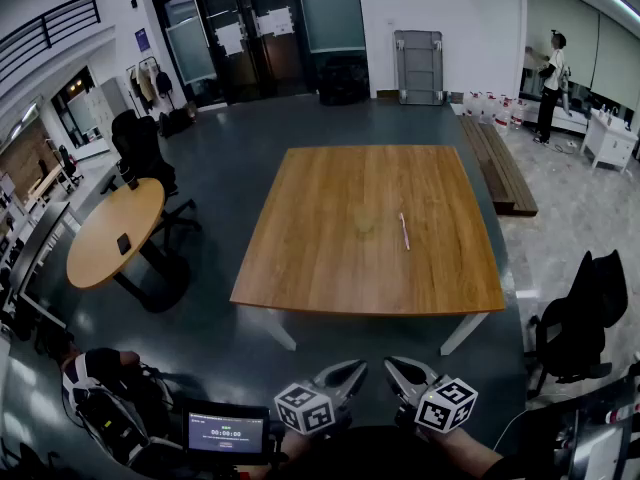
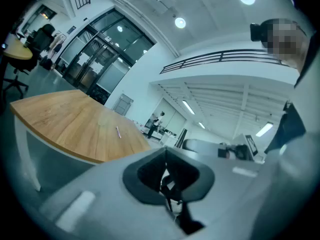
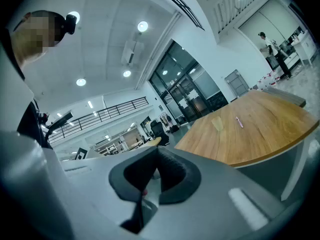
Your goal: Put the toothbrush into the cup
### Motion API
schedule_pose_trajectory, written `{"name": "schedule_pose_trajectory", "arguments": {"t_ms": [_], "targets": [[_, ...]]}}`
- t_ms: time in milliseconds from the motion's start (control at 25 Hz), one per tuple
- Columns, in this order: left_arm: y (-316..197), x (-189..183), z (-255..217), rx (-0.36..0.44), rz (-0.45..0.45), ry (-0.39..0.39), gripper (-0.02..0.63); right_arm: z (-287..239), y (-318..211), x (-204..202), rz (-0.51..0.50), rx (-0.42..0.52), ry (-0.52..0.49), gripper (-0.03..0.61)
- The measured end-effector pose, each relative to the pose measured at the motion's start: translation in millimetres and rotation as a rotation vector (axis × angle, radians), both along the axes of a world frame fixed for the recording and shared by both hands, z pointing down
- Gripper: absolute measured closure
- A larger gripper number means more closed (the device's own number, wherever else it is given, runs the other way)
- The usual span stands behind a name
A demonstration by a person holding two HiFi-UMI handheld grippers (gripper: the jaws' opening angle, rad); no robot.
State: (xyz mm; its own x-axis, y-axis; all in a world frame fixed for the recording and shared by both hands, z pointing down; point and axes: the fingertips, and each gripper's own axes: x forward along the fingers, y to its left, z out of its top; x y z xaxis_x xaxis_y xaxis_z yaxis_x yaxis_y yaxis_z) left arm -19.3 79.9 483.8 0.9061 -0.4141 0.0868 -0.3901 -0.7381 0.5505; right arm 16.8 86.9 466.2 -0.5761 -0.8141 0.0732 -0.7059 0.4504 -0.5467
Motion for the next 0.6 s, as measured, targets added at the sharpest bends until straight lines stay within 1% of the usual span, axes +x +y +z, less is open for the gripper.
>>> {"name": "schedule_pose_trajectory", "arguments": {"t_ms": [320, 600], "targets": [[1.2, -1.1, -9.5, 0.001, 0.001, -0.011, 0.614, -4.2, 1.0, -0.7, 0.008, 0.004, 0.004, 0.572], [6.4, 2.0, -6.2, 0.005, 0.01, 0.002, 0.614, -7.2, 7.0, 1.0, 0.005, 0.013, 0.001, 0.572]]}}
